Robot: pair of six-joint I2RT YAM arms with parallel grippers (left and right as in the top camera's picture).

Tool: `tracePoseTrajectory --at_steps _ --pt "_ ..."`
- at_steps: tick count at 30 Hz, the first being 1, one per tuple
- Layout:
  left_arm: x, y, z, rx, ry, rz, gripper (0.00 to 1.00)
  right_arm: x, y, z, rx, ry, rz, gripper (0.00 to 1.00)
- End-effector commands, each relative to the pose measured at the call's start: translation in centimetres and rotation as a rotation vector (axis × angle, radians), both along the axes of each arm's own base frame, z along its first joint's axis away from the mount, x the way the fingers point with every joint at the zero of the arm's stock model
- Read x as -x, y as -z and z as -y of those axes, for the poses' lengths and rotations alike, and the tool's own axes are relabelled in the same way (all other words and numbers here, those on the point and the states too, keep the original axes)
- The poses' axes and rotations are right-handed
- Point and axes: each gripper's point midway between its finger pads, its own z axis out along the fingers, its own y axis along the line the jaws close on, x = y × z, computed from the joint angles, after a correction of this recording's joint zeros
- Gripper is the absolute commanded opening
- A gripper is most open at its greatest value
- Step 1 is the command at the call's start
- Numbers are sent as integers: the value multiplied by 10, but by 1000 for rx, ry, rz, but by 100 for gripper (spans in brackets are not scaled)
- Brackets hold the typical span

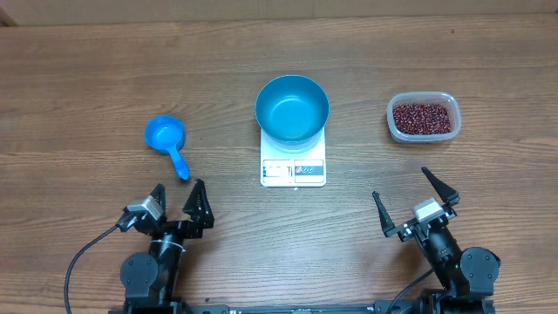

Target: Scoop item into bowl and weigh 150g on scale

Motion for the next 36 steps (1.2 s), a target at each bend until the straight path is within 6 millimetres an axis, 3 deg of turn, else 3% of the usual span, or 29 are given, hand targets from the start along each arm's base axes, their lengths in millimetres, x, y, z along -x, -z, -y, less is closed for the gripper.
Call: tracePoseTrajectory --at_steps 1,7,12,24,31,36 --pt "6 -23 11 -70 69 52 100 -1 3 2 -7 14 -3 100" --pt "20 -59 7 -179 50 57 100 -1 3 2 -7 14 -3 100" --pt "32 -89 -9 -191 -39 8 100 -1 3 2 -7 14 -3 100" --pt "34 -154 -25 -240 -108 -150 100 -1 3 2 -7 14 -3 100" --pt "34 -169 -40 -266 -175 -327 100 -1 3 2 -7 14 -3 100" --pt "23 -165 -40 -270 -163 -399 100 -1 3 2 -7 14 -3 100"
